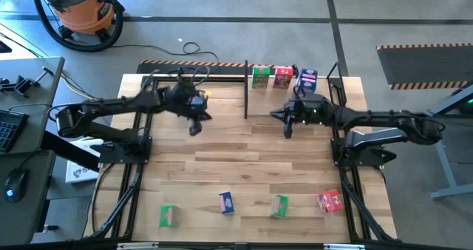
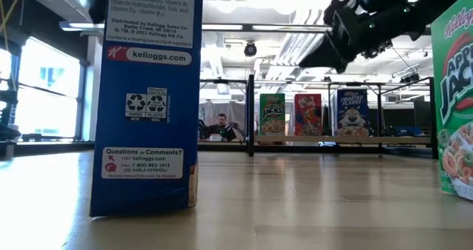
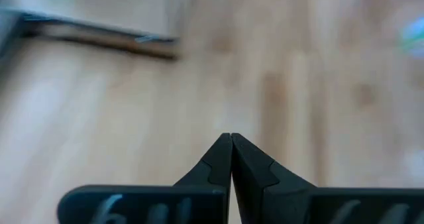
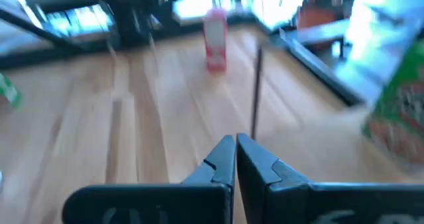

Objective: Stack cereal on shelf
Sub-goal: Put the top red cereal box on the shelf

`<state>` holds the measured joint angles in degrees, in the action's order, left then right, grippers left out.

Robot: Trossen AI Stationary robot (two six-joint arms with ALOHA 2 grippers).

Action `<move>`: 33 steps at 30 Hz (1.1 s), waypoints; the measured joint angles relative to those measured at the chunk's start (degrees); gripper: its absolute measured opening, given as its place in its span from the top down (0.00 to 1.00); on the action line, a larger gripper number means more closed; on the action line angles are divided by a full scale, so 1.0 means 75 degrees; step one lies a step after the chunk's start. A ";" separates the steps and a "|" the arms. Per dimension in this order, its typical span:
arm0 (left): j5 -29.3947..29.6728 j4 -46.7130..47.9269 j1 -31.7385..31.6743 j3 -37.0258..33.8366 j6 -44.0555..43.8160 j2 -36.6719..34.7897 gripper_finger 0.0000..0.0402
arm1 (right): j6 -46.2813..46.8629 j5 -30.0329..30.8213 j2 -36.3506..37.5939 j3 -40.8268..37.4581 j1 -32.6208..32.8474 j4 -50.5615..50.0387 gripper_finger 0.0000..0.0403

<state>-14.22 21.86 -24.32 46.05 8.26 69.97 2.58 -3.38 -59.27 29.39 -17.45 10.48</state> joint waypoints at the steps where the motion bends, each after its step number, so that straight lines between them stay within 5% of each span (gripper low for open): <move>1: 0.0449 0.0683 0.0000 0.0451 0.0169 0.0035 1.00 | -0.0016 0.0095 0.0000 -0.0131 0.0127 0.0459 1.00; 7: 0.1507 0.3430 0.0015 0.2244 0.1022 0.0049 1.00 | -0.0652 0.0585 0.0000 -0.0649 0.0670 0.2038 1.00; 15: 0.2107 0.5220 -0.0265 0.2919 0.0346 0.0071 1.00 | -0.0865 0.0636 -0.0003 -0.0665 0.0749 0.1915 1.00; 26: 0.1773 0.6134 -0.1420 0.2680 -0.1353 -0.0258 0.99 | -0.1012 0.0633 -0.0003 -0.0665 0.0749 0.1886 1.00; 33: 0.1554 0.6290 -0.2355 0.2683 -0.1746 -0.0092 0.82 | -0.1094 0.0627 -0.0003 -0.0665 0.0749 0.1886 1.00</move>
<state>-2.57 69.04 -41.98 66.17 -4.84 69.27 -5.63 1.32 -59.29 24.40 -11.84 24.62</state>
